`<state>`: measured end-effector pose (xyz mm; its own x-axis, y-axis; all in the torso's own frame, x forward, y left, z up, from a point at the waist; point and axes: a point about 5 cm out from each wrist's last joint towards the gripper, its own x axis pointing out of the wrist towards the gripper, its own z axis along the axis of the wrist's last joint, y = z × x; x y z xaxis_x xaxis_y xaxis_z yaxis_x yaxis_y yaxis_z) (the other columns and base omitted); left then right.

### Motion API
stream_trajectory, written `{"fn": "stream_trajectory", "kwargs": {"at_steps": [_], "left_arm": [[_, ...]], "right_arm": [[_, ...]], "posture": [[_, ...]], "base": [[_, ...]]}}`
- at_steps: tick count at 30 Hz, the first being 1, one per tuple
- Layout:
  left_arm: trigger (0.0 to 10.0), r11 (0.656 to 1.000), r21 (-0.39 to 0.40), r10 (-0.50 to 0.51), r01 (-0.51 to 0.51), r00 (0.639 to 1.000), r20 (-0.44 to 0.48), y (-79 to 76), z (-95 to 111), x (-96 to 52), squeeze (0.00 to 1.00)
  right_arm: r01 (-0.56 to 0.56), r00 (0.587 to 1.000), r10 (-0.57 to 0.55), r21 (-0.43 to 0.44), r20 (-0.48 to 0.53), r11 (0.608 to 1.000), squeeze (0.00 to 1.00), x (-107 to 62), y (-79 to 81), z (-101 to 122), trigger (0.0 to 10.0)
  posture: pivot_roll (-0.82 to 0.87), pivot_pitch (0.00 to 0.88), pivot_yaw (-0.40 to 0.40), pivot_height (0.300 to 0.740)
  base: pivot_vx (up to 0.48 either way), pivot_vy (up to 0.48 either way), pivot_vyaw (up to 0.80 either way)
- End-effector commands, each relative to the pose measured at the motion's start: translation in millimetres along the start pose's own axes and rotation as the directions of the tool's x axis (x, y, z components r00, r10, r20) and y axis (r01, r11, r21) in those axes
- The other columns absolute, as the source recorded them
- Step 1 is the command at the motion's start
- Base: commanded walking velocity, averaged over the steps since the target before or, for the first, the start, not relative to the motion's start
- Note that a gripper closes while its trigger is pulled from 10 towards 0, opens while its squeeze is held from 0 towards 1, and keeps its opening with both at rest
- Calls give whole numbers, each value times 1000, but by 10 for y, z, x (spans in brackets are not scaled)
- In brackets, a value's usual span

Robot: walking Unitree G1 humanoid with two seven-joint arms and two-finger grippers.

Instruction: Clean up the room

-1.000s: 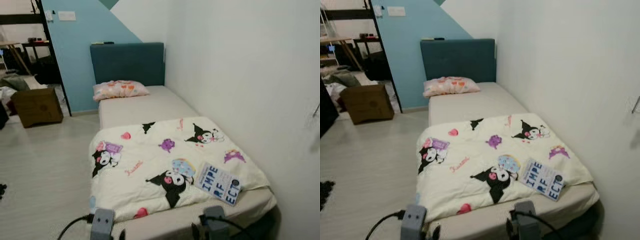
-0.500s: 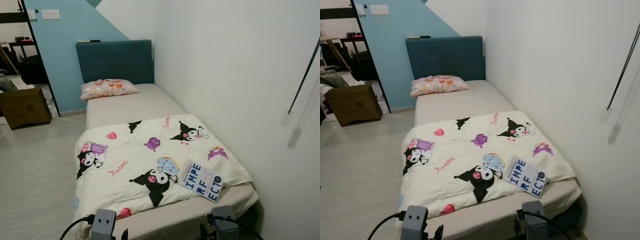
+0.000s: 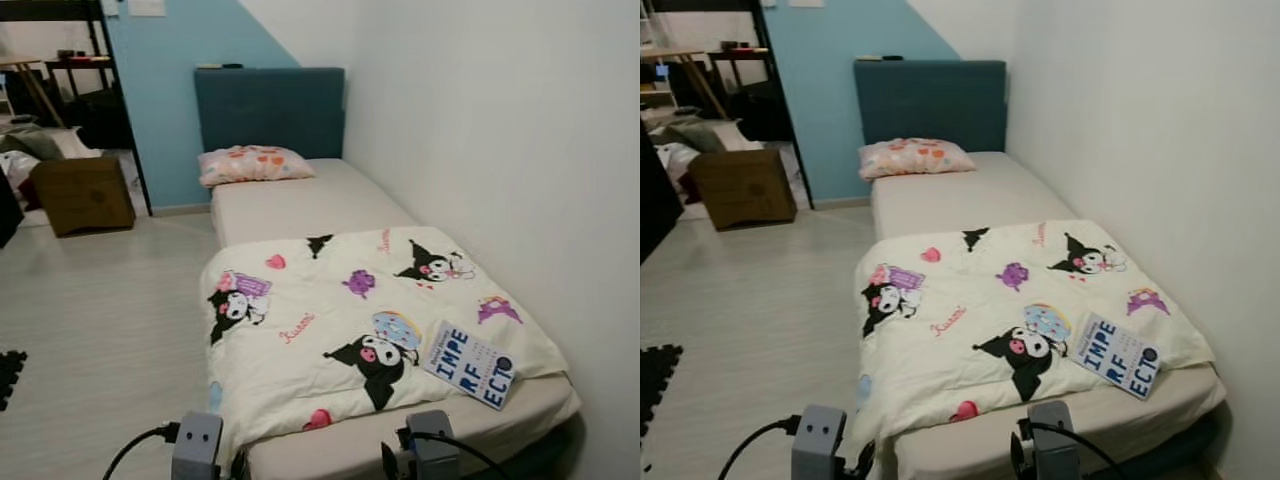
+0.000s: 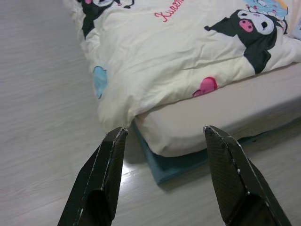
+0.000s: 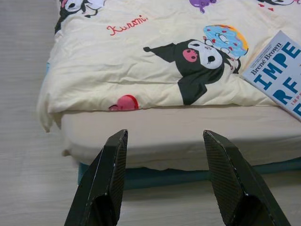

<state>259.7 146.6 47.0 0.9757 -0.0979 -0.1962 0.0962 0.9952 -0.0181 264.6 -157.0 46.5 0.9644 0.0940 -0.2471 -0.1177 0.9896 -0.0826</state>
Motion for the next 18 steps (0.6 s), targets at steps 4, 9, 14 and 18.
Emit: {"fn": "stream_trajectory", "kwargs": {"at_steps": [4, 9, 14, 18], "left_arm": [[10000, 1000, 12, 6, -6, 1000, -11, -31, -46, -13, 0], [10000, 999, 19, 29, -29, 1000, -7, -20, -32, 2, 0], [10000, 1000, 20, 22, -22, 1000, -15, -29, -32, 15, 0], [10000, 1000, 12, 10, -10, 1000, -13, -44, -28, 18, 0]], "right_arm": [[32, 999, -31, 20, -12, 999, 0, -36, -62, -57, 10000], [33, 999, -33, 21, -9, 999, 0, -30, -67, -48, 10000], [31, 999, -31, 21, -7, 999, 0, -19, -65, -40, 10000], [29, 1000, -29, 21, -5, 999, 0, -12, -60, -33, 10000]], "posture": [[-23, 135, -18, 740], [-23, 135, -18, 740], [-23, 133, -18, 740], [-23, 133, -18, 740]], "base": [[0, 0, 0], [0, 0, 0], [0, 0, 0], [0, 0, 0]]}}
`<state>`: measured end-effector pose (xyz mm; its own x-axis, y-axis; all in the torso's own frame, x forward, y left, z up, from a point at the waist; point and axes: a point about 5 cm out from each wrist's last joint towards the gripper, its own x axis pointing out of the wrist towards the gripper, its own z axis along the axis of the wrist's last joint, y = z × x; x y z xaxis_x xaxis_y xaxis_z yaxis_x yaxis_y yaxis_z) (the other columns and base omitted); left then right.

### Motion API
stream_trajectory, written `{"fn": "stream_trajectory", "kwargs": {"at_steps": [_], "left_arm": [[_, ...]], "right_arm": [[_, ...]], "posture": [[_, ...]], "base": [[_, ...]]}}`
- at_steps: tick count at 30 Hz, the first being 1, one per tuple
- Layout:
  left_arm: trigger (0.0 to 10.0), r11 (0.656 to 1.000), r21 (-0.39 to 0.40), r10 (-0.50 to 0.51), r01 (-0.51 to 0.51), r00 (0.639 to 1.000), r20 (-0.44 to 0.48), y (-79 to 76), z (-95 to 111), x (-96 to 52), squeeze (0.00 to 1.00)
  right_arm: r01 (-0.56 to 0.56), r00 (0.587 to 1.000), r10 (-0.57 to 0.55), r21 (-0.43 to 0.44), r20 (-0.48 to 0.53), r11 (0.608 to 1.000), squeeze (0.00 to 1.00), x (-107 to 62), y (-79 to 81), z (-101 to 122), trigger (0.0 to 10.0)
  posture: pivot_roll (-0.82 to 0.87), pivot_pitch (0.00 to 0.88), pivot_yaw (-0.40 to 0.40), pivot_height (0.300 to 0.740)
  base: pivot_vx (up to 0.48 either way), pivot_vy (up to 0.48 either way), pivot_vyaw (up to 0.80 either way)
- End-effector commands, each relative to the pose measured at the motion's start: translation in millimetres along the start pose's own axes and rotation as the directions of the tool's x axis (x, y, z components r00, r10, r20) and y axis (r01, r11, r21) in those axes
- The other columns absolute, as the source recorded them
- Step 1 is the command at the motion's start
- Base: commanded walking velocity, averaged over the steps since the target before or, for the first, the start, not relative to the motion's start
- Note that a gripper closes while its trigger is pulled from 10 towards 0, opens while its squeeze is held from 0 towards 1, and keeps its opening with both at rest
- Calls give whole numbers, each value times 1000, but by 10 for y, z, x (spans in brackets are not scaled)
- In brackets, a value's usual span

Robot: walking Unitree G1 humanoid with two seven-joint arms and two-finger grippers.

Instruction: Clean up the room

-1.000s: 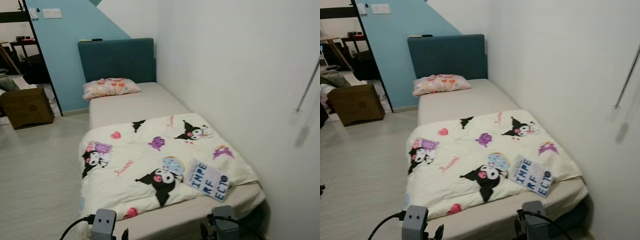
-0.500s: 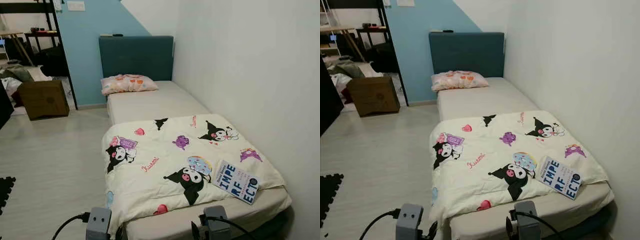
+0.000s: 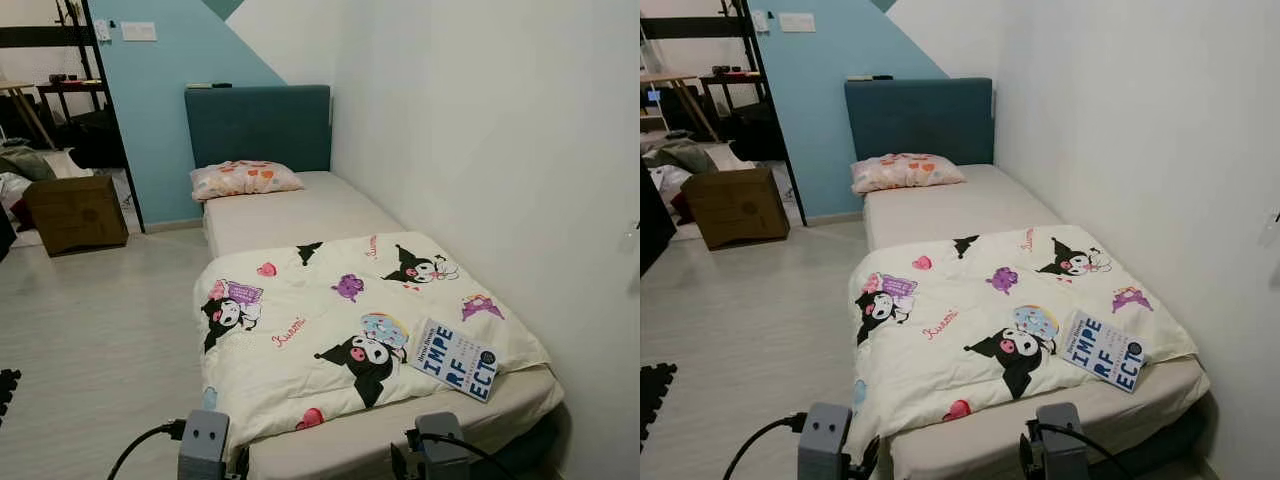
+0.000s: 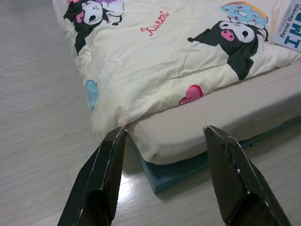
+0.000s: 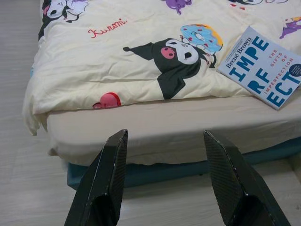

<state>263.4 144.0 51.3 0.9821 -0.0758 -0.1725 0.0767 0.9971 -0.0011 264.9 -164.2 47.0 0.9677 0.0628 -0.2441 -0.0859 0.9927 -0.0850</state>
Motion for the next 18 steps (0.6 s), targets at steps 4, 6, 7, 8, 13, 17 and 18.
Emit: {"fn": "stream_trajectory", "kwargs": {"at_steps": [4, 6, 7, 8, 13, 17, 18], "left_arm": [[10000, 1000, -9, -20, 20, 999, -26, -31, -66, -21, 0], [10000, 1000, -12, -21, 21, 1000, -24, -32, -64, -22, 0], [10000, 1000, -12, -21, 21, 1000, -24, -32, -64, -22, 0], [10000, 1000, -15, -20, 20, 1000, -22, -31, -63, -22, 0], [10000, 1000, -22, -15, 15, 1000, -17, -29, -52, -20, 0], [10000, 1000, -27, -12, 12, 1000, -14, -30, -48, -19, 0], [10000, 1000, -27, -12, 12, 1000, -14, -30, -48, -19, 0]], "right_arm": [[-6, 1000, 6, 17, -4, 1000, 0, -8, 17, -26, 10000], [-7, 1000, 7, 17, -3, 1000, 0, -9, 17, -27, 10000], [-7, 1000, 7, 17, -3, 1000, 0, -9, 17, -27, 10000], [-8, 1000, 8, 15, -3, 1000, 0, -8, 17, -26, 10000], [-13, 1000, 13, 13, -3, 1000, 0, -5, 18, -25, 10000], [-16, 1000, 16, 11, -4, 1000, 0, -3, 20, -26, 10000], [-16, 1000, 16, 11, -4, 1000, 0, -3, 20, -26, 10000]], "posture": [[-22, 131, -19, 740], [-22, 131, -19, 740], [-22, 131, -19, 740], [-21, 130, -21, 740], [-20, 125, -27, 740], [-21, 123, -28, 740], [-21, 123, -28, 740]], "base": [[61, 0, 0], [255, 0, 0], [266, 0, 0], [330, 0, 0], [345, 0, 0], [366, 0, 0], [364, 0, 0]]}}
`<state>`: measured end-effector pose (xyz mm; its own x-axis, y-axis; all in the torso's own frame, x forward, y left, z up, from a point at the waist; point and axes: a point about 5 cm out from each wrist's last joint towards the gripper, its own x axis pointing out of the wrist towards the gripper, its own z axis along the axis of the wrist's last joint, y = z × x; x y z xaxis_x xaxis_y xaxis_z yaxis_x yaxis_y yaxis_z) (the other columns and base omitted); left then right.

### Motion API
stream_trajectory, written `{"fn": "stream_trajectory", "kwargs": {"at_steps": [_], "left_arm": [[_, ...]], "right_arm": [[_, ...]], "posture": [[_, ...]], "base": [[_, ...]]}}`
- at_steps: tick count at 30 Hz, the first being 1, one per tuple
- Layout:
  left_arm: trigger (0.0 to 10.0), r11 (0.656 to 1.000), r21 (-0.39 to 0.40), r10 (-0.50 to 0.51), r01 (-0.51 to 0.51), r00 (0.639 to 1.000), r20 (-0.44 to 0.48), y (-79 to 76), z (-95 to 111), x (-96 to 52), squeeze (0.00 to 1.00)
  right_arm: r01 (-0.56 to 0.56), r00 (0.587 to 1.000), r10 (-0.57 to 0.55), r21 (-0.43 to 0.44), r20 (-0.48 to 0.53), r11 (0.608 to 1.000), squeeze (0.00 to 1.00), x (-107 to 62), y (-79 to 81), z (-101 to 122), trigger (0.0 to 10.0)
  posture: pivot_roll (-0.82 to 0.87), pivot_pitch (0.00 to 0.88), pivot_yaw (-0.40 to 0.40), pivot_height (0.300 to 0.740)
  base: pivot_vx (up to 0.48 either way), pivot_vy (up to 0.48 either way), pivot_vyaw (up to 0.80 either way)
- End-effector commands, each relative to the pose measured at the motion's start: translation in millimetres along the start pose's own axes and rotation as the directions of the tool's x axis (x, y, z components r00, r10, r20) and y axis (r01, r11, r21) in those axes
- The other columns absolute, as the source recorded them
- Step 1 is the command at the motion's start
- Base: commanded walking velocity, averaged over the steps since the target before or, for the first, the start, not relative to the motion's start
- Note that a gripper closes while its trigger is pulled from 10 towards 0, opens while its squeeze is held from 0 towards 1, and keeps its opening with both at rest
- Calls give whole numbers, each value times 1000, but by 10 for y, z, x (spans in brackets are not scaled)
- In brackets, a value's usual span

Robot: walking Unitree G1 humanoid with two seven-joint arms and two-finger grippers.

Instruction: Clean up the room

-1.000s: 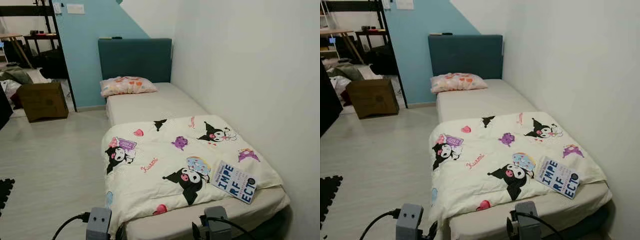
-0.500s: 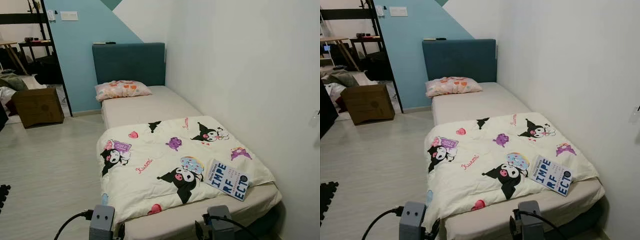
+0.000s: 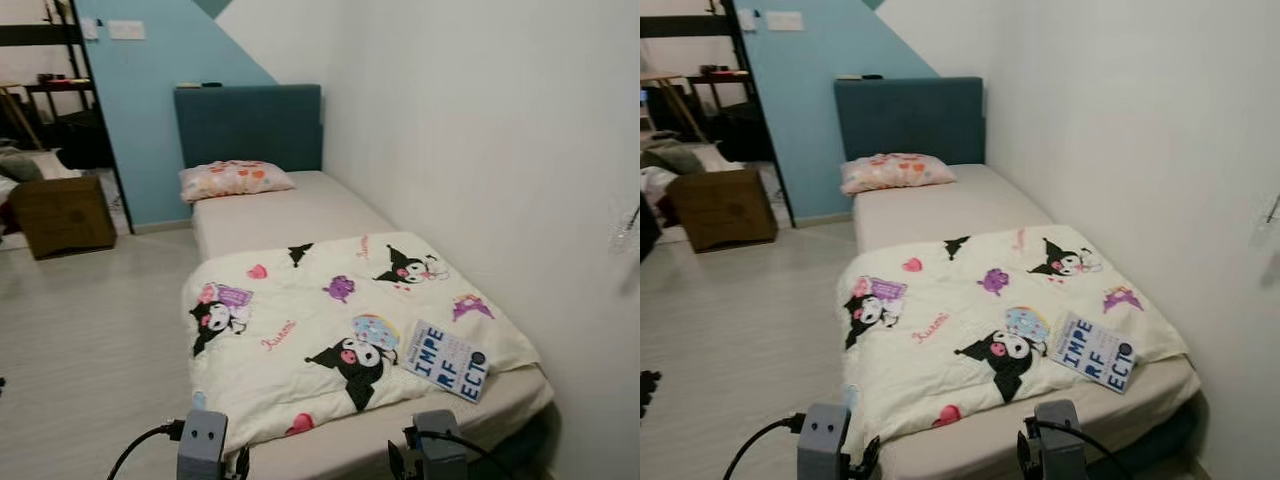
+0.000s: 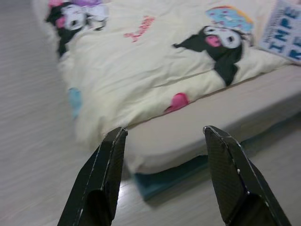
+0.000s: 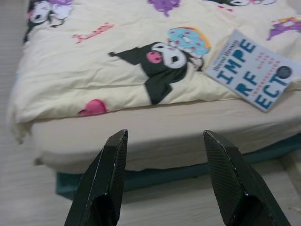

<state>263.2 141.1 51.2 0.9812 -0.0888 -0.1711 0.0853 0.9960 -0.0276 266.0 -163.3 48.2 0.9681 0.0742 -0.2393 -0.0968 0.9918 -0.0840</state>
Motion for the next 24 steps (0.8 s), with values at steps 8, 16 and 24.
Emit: {"fn": "stream_trajectory", "kwargs": {"at_steps": [8, 16, 24], "left_arm": [[10000, 1000, 0, 3, -3, 1000, -5, -2, -42, -26, 0], [10000, 1000, 11, 2, -3, 1000, 10, 12, -39, -44, 0], [10000, 1000, 15, 0, -1, 1000, 18, 11, -29, -46, 0]], "right_arm": [[-7, 1000, 7, 9, -12, 1000, 0, -13, 17, -46, 10000], [-10, 1000, 10, 9, -13, 1000, 0, -14, 28, -51, 10000], [-12, 1000, 12, 9, -8, 1000, 0, -11, 34, -46, 10000]], "posture": [[-21, 120, -27, 740], [-18, 112, -27, 740], [-16, 113, -25, 740]], "base": [[250, 0, 0], [0, 0, 0], [0, 0, 0]]}}
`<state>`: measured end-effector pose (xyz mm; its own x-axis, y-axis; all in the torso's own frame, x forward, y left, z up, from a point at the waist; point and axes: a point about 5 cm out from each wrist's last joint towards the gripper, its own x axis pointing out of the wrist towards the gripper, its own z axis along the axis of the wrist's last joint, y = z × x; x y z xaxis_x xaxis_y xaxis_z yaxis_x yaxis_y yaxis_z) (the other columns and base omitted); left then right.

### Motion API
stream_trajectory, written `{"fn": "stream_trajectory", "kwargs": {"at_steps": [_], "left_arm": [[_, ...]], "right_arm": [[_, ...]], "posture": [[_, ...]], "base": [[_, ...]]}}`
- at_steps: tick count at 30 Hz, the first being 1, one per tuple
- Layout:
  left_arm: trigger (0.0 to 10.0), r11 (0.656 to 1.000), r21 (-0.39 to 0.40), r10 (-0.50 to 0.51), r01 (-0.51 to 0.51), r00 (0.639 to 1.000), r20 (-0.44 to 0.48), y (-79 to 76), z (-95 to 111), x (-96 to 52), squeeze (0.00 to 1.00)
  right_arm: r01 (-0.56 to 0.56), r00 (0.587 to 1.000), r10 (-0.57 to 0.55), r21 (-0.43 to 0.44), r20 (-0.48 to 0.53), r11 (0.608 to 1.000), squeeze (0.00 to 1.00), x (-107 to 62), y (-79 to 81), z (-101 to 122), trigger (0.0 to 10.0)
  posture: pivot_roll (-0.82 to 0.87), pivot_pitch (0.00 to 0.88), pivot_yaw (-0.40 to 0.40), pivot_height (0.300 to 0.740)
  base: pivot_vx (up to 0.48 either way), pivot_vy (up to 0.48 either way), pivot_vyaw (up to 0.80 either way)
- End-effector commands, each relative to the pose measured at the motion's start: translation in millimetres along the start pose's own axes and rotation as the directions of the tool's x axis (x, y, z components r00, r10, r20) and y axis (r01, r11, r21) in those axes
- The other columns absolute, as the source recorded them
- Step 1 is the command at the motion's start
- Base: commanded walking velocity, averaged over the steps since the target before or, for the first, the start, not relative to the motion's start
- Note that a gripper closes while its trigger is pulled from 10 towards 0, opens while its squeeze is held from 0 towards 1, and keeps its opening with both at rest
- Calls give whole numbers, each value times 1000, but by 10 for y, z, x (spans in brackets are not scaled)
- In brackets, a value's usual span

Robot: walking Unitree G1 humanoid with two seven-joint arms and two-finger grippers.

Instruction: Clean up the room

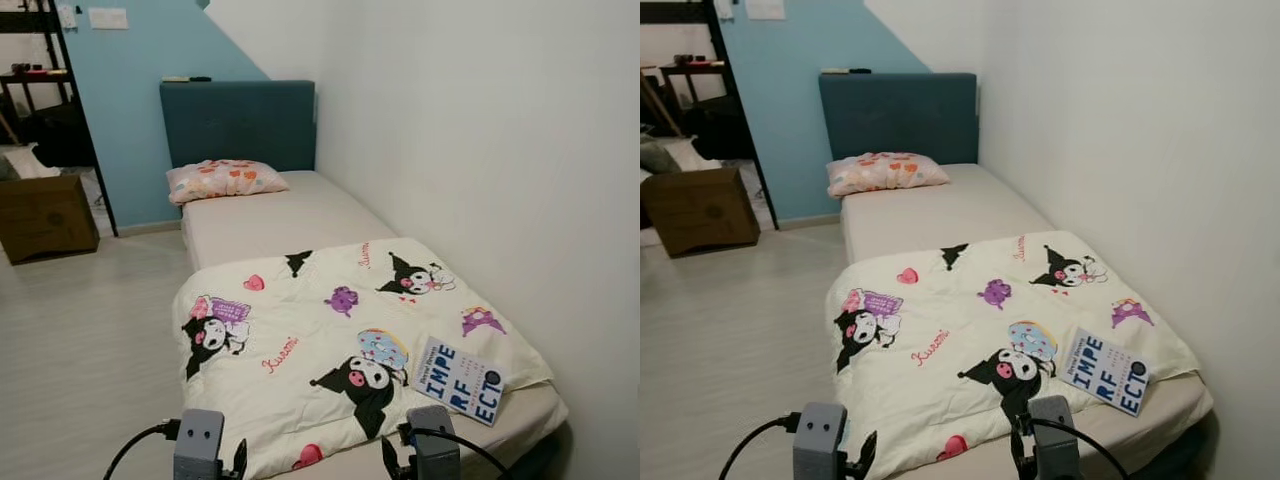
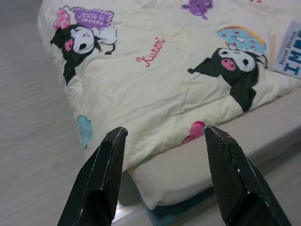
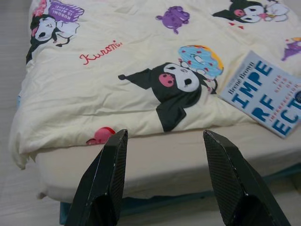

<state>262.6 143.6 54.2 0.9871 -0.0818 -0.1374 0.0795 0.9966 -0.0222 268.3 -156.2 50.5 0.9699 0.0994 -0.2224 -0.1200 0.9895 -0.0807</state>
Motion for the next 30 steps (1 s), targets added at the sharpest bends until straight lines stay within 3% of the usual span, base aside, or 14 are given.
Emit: {"fn": "stream_trajectory", "kwargs": {"at_steps": [1, 12, 30], "left_arm": [[10000, 1000, 11, -6, 6, 1000, -15, -12, -54, -34, 0], [10000, 1000, 16, -2, 3, 1000, -23, -6, -64, -24, 0], [10000, 999, 27, 35, -35, 999, -17, 28, -41, 14, 0]], "right_arm": [[10, 1000, -10, 7, -27, 1000, 0, -34, -30, -78, 10000], [-7, 1000, 6, -16, -28, 1000, 0, -24, -19, -74, 10000], [-14, 1000, 14, -46, -13, 999, 0, 6, -18, -26, 10000]], "posture": [[-17, 115, -24, 740], [-16, 120, -23, 740], [-19, 129, -16, 740]], "base": [[0, 0, 0], [0, 0, 0], [0, 0, 800]]}}
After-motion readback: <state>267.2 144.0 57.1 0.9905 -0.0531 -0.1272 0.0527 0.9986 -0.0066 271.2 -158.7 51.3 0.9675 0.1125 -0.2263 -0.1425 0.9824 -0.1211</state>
